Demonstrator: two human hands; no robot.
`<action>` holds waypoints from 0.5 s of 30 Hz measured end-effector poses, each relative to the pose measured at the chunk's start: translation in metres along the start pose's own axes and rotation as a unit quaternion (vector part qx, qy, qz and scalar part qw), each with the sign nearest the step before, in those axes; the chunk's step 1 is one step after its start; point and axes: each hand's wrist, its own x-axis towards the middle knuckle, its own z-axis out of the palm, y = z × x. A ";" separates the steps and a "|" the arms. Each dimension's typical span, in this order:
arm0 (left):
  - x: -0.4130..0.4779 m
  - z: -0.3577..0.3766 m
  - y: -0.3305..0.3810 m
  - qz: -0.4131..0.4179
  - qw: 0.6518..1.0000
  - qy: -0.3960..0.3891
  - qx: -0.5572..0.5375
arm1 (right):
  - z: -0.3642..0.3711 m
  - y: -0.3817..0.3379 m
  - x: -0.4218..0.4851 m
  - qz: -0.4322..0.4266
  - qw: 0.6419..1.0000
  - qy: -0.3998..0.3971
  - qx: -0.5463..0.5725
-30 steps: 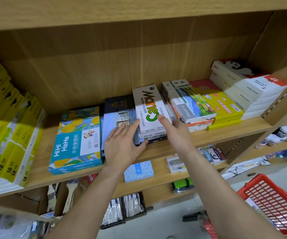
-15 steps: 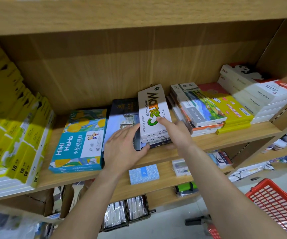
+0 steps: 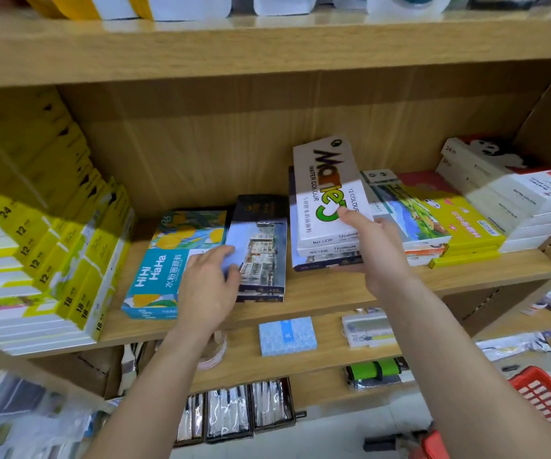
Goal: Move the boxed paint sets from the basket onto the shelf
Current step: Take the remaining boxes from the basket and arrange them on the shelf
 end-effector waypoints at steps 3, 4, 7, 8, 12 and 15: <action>-0.001 -0.005 -0.002 -0.028 0.999 0.014 -0.042 | 0.024 -0.002 -0.001 0.026 0.999 -0.045 0.007; -0.003 -0.006 -0.004 -0.034 0.998 0.016 -0.051 | 0.033 0.000 -0.003 0.038 0.997 -0.061 0.002; -0.011 -0.012 -0.012 -0.040 0.996 0.015 -0.080 | 0.061 0.015 -0.006 0.078 0.993 -0.084 -0.026; -0.014 -0.014 -0.014 -0.040 0.995 0.011 -0.086 | 0.069 0.020 -0.007 0.088 0.992 -0.085 -0.032; -0.026 -0.016 -0.017 -0.019 0.997 -0.008 -0.075 | 0.083 0.030 -0.007 0.090 0.988 -0.087 -0.090; -0.029 -0.016 -0.020 -0.009 0.999 -0.009 -0.052 | 0.079 0.030 0.000 0.051 0.972 -0.098 -0.209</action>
